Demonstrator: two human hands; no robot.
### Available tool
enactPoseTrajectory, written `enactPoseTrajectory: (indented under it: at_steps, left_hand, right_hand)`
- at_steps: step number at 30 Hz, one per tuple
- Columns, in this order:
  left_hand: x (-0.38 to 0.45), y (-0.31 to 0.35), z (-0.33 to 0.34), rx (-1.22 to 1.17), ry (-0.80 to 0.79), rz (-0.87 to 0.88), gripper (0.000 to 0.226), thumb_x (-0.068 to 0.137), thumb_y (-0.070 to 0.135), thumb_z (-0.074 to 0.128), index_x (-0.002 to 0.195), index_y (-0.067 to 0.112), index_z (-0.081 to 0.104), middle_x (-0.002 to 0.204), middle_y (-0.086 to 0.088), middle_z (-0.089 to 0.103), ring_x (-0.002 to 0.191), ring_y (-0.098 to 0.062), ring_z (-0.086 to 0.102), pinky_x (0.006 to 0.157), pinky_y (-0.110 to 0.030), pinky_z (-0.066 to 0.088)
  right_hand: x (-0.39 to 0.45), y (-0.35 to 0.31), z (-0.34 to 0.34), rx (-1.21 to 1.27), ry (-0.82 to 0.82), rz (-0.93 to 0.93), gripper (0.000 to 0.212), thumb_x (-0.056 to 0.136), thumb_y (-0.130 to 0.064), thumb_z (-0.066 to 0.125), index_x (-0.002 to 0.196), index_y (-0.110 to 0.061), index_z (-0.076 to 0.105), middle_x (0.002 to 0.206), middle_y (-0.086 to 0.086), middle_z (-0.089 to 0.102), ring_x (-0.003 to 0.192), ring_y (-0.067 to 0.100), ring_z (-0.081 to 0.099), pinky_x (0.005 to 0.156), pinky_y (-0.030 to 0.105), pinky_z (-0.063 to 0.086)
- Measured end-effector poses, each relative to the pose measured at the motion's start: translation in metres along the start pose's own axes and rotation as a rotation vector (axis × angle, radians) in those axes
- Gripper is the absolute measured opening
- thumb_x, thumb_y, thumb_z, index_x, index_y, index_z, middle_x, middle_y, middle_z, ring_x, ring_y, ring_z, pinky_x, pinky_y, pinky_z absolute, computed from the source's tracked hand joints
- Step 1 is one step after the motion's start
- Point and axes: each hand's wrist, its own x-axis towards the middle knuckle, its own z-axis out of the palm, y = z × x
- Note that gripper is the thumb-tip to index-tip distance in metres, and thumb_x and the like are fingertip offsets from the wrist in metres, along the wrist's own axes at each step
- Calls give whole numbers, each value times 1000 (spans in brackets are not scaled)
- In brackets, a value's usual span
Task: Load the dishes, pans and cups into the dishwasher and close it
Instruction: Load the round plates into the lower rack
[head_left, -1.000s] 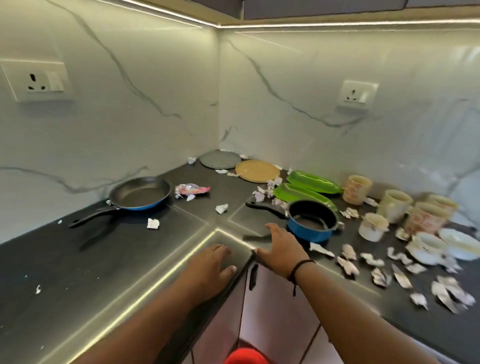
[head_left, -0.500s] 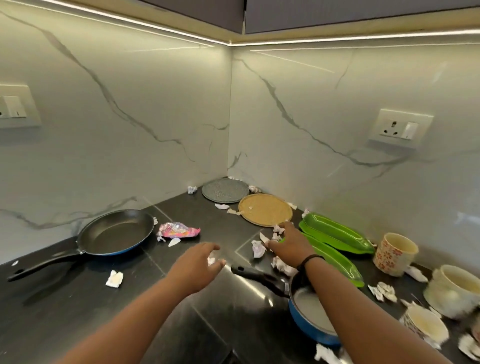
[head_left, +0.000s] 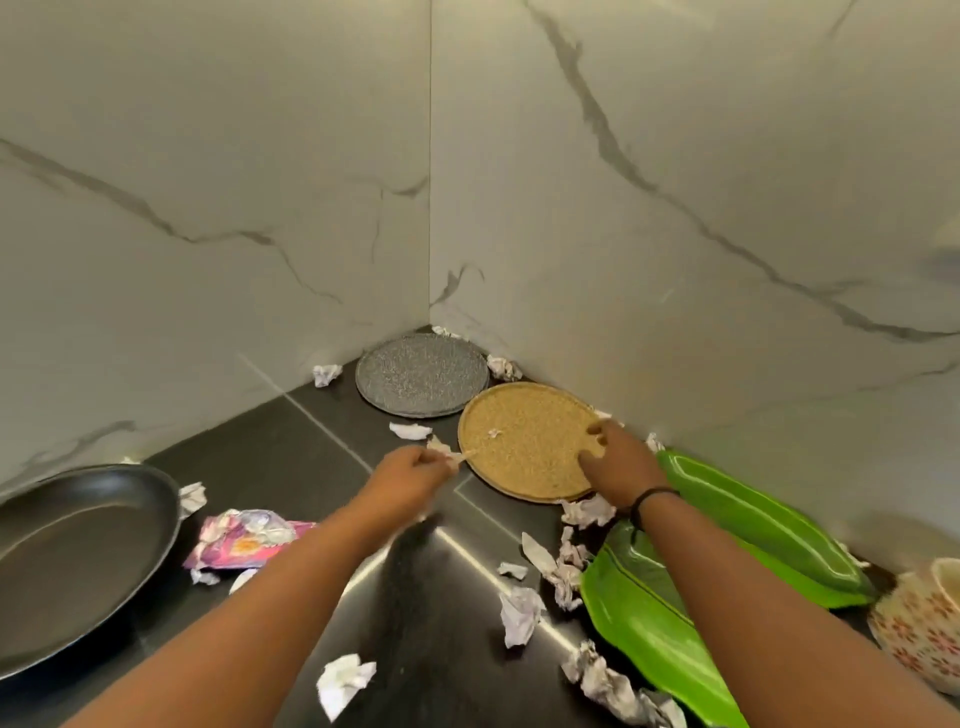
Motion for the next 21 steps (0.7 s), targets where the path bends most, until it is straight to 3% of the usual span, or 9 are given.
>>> enactPoseTrajectory:
  at_steps: [2, 4, 6, 9, 12, 14, 17, 19, 21]
  left_hand:
    - [31, 10, 10, -307, -40, -173, 10, 95, 22, 55, 92, 14, 62, 97, -10, 60, 91, -23, 57, 87, -36, 49]
    - [64, 16, 18, -403, -16, -234, 13, 97, 18, 51, 92, 11, 60, 93, -11, 61, 86, -21, 59, 78, -32, 52]
    - [88, 25, 24, -377, 31, -183, 12, 96, 14, 50, 89, 9, 59, 87, -9, 60, 76, -19, 60, 65, -27, 52]
    - [118, 38, 29, -235, 132, -136, 17, 93, 9, 53, 76, 12, 54, 86, -10, 52, 78, -20, 52, 69, -30, 45]
    - [137, 32, 33, -143, 127, -200, 11, 87, 10, 62, 95, 3, 60, 90, -13, 59, 82, -23, 56, 76, -32, 50]
    - [144, 24, 35, -98, 90, -244, 34, 83, 13, 67, 111, -2, 56, 100, -17, 64, 88, -26, 64, 85, -39, 56]
    - [148, 25, 37, -74, 98, -256, 40, 84, 13, 68, 118, -2, 53, 108, -17, 62, 93, -28, 62, 87, -42, 55]
    - [146, 31, 40, -76, 107, -256, 45, 85, 10, 67, 124, -2, 50, 117, -19, 59, 99, -30, 60, 87, -39, 53]
    - [143, 37, 42, -69, 143, -215, 45, 86, 5, 64, 127, -2, 47, 123, -21, 56, 108, -35, 58, 84, -41, 51]
  right_hand:
    - [34, 6, 7, -12, 15, 15, 44, 88, -28, 61, 129, -13, 49, 128, 14, 55, 114, 31, 54, 94, 35, 44]
    - [59, 13, 11, -5, 20, 76, 48, 86, -28, 62, 129, -12, 48, 126, 18, 56, 112, 34, 55, 90, 36, 45]
    - [74, 19, 13, -9, 13, 166, 52, 84, -29, 62, 129, -8, 46, 127, 18, 54, 113, 36, 54, 89, 37, 46]
    - [91, 23, 12, 75, -12, 312, 39, 82, -25, 62, 113, -3, 53, 110, 16, 59, 97, 32, 59, 71, 32, 47]
    - [104, 26, 15, 205, -4, 372, 14, 84, -19, 60, 81, -6, 56, 82, 10, 56, 72, 26, 54, 59, 28, 44]
    - [109, 27, 17, 321, -16, 405, 12, 85, -18, 60, 88, -6, 61, 78, 9, 54, 73, 26, 54, 69, 34, 48]
    - [110, 27, 16, 448, -58, 450, 33, 87, -16, 62, 114, 1, 58, 99, 14, 55, 90, 29, 57, 92, 43, 51]
    - [111, 29, 13, 499, -76, 472, 29, 86, -15, 63, 112, -2, 58, 102, 13, 52, 92, 27, 53, 97, 46, 49]
    - [110, 30, 10, 552, -106, 485, 8, 87, -11, 62, 93, -7, 59, 100, 13, 54, 90, 26, 54, 95, 47, 50]
